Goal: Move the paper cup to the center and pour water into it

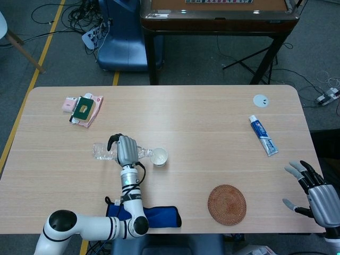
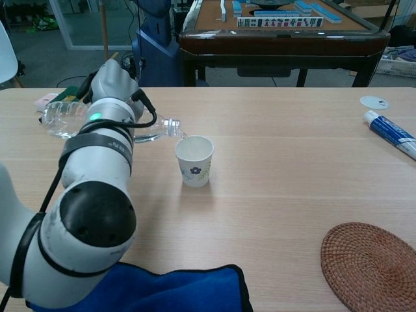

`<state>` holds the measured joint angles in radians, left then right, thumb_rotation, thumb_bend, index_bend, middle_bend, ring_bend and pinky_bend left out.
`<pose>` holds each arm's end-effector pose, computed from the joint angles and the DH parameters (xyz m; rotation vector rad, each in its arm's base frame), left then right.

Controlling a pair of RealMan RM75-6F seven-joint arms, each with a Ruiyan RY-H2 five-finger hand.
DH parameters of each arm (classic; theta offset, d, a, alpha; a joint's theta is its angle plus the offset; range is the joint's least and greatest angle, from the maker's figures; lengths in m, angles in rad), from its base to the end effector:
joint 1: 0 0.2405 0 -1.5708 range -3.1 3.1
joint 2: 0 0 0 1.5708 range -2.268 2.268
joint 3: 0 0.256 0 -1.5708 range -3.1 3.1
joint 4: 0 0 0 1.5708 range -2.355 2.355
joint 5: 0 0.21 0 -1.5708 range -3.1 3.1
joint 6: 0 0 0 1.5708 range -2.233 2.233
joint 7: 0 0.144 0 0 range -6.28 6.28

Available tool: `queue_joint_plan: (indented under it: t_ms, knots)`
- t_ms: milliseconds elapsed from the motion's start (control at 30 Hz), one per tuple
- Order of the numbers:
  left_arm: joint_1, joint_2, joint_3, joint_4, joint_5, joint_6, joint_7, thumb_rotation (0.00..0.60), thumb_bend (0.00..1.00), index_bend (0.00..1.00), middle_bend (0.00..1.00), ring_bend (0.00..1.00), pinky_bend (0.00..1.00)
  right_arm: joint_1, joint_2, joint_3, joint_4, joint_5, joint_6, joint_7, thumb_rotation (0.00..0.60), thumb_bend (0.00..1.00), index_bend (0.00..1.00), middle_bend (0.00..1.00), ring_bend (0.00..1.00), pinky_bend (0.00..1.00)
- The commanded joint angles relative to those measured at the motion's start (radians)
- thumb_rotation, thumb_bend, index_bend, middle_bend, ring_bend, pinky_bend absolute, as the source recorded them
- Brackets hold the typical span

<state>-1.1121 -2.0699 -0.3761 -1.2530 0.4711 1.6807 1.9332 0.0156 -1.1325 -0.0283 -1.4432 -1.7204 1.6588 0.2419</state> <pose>-0.0450 0.3475 -0.0662 -1.4941 -0.1504 0.1194 -0.3191 -0.1412 0.1675 1.4728 -0.8840 1.0954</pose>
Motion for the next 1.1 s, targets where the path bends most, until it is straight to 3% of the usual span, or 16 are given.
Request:
queue_joint_plan:
  t_ms: [33, 867, 1100]
  knots:
    - [0.001, 0.0, -0.001, 0.001, 0.0, -0.001, 0.0, 0.6, 0.05, 0.66, 0.7, 0.53, 0.68, 0.0, 0.0, 0.0, -0.001, 0.0, 0.0, 0.0, 0.6, 0.0, 0.21, 0.15, 0.06, 0.29]
    - [0.006, 0.01, -0.046, -0.044, -0.03, -0.027, -0.036, 0.6, 0.05, 0.67, 0.71, 0.53, 0.68, 0.0, -0.001, 0.001, 0.0, 0.009, -0.006, 0.002, 0.6, 0.0, 0.21, 0.15, 0.06, 0.29]
    - [0.024, 0.031, -0.031, -0.056, 0.029, -0.089, -0.168, 0.6, 0.05, 0.68, 0.72, 0.55, 0.68, 0.0, 0.001, 0.001, -0.003, 0.009, -0.006, 0.0, 0.6, 0.0, 0.21, 0.15, 0.06, 0.29]
